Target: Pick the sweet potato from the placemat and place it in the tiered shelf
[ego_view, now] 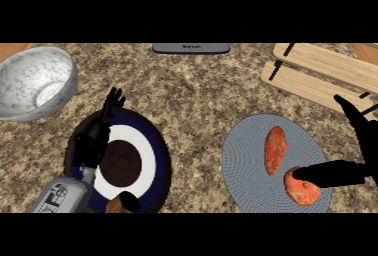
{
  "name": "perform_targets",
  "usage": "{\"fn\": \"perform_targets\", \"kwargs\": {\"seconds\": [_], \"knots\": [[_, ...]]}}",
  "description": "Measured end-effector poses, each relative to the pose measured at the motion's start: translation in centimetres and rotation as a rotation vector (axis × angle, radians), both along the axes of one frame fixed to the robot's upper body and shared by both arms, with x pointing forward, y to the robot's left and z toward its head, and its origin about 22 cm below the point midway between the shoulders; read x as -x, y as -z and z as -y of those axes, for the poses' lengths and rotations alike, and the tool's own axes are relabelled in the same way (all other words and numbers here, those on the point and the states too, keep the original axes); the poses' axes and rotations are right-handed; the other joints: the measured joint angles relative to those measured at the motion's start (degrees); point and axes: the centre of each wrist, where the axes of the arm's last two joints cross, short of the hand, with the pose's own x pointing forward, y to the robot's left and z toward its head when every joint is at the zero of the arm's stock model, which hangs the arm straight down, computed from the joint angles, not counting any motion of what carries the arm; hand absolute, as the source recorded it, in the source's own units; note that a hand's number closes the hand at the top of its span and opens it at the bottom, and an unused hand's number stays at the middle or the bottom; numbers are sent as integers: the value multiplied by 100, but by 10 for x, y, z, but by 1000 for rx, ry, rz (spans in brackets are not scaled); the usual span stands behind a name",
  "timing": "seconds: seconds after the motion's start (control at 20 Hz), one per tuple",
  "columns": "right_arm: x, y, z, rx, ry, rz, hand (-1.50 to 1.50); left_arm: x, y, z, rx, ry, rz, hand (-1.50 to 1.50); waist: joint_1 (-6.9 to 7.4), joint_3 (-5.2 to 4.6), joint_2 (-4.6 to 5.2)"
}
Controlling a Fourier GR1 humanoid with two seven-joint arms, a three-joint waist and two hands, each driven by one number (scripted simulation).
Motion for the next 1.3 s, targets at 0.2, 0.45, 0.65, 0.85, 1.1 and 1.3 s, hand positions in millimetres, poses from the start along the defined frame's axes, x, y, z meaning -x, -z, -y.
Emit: {"fn": "perform_targets", "kwargs": {"seconds": [0.2, 0.45, 0.65, 0.85, 1.1, 1.3], "knots": [[-2, -4, -13, 16, -9, 24, -150, 3, 2, -6, 4, -4, -1, 0, -6, 2, -3], [-10, 5, -27, 41, -5, 31, -150, 0, -1, -5, 4, 0, -9, 0, -9, 3, -2], [-10, 7, -31, 41, 3, 25, -150, 4, 0, 1, 10, 3, -10, 0, -22, 3, -5], [-11, 13, -34, 38, 10, 13, -150, 1, -1, 0, 7, -5, -9, 0, -32, 4, -4], [-23, 23, -42, 46, 27, -6, -150, 0, -2, -1, 8, 1, -7, 0, -20, 6, -1], [-22, 32, -41, 49, 36, -24, -150, -3, -5, -2, 7, -7, -6, 0, -35, 5, -3]]}}
